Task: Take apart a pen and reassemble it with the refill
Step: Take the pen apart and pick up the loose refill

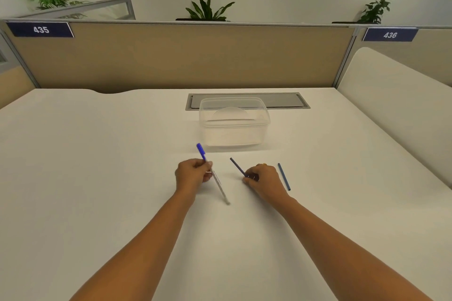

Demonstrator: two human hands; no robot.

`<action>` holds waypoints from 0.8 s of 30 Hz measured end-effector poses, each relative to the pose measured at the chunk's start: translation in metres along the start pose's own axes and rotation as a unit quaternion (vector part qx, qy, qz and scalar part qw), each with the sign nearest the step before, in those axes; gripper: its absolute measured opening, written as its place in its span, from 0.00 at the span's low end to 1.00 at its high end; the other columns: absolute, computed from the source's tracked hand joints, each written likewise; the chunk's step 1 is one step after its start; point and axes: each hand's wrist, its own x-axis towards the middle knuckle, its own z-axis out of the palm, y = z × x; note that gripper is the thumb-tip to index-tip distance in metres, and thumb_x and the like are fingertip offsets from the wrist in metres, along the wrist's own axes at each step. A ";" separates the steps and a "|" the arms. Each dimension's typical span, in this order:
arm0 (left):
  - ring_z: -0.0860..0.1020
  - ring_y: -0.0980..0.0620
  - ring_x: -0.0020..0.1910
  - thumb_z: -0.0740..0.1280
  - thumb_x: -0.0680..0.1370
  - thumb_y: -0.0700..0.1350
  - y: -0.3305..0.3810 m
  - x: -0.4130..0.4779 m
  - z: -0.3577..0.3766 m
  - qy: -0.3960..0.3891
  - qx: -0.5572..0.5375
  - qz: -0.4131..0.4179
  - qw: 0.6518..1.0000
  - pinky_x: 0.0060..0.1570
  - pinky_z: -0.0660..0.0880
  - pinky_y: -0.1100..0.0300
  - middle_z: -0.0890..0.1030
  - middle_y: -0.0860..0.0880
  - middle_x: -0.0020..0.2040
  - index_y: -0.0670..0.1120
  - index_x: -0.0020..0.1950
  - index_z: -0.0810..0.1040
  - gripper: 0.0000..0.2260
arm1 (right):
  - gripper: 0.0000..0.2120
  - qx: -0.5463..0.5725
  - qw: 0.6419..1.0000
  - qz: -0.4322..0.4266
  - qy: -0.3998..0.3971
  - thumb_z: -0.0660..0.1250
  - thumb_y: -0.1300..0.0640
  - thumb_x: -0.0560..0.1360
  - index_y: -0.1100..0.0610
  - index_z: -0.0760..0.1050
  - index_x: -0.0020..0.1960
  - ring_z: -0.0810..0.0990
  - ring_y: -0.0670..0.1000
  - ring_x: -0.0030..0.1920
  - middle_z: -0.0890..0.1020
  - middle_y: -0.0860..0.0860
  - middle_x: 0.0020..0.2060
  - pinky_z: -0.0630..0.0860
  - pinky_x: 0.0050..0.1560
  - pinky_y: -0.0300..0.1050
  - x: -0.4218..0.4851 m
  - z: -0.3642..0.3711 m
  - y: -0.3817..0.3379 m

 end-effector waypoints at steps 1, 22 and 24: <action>0.78 0.54 0.29 0.70 0.72 0.40 -0.002 -0.002 0.003 -0.012 0.028 0.004 1.000 0.25 0.75 0.73 0.81 0.42 0.38 0.39 0.43 0.79 0.04 | 0.09 0.001 1.000 0.004 0.001 0.69 0.59 0.72 0.60 0.81 0.50 0.72 0.48 0.42 0.82 0.58 0.44 0.68 0.46 0.40 0.000 0.000 0.000; 0.77 0.48 0.23 0.75 0.67 0.40 -0.010 -0.003 0.024 -0.010 0.182 0.021 0.983 0.40 0.81 0.54 0.80 0.40 0.31 0.41 0.38 0.76 0.08 | 0.11 0.039 0.995 -0.004 0.093 0.69 0.59 0.72 0.61 0.81 0.52 0.80 0.56 0.46 0.83 0.60 0.47 0.74 0.49 0.43 0.022 -0.024 -0.039; 0.77 0.49 0.22 0.74 0.67 0.41 -0.010 -0.002 0.024 -0.008 0.188 0.031 0.982 0.40 0.81 0.54 0.80 0.41 0.30 0.40 0.39 0.76 0.08 | 0.10 0.032 0.994 -0.021 0.103 0.68 0.59 0.73 0.61 0.81 0.53 0.80 0.57 0.47 0.82 0.60 0.47 0.74 0.50 0.45 0.032 -0.031 -0.047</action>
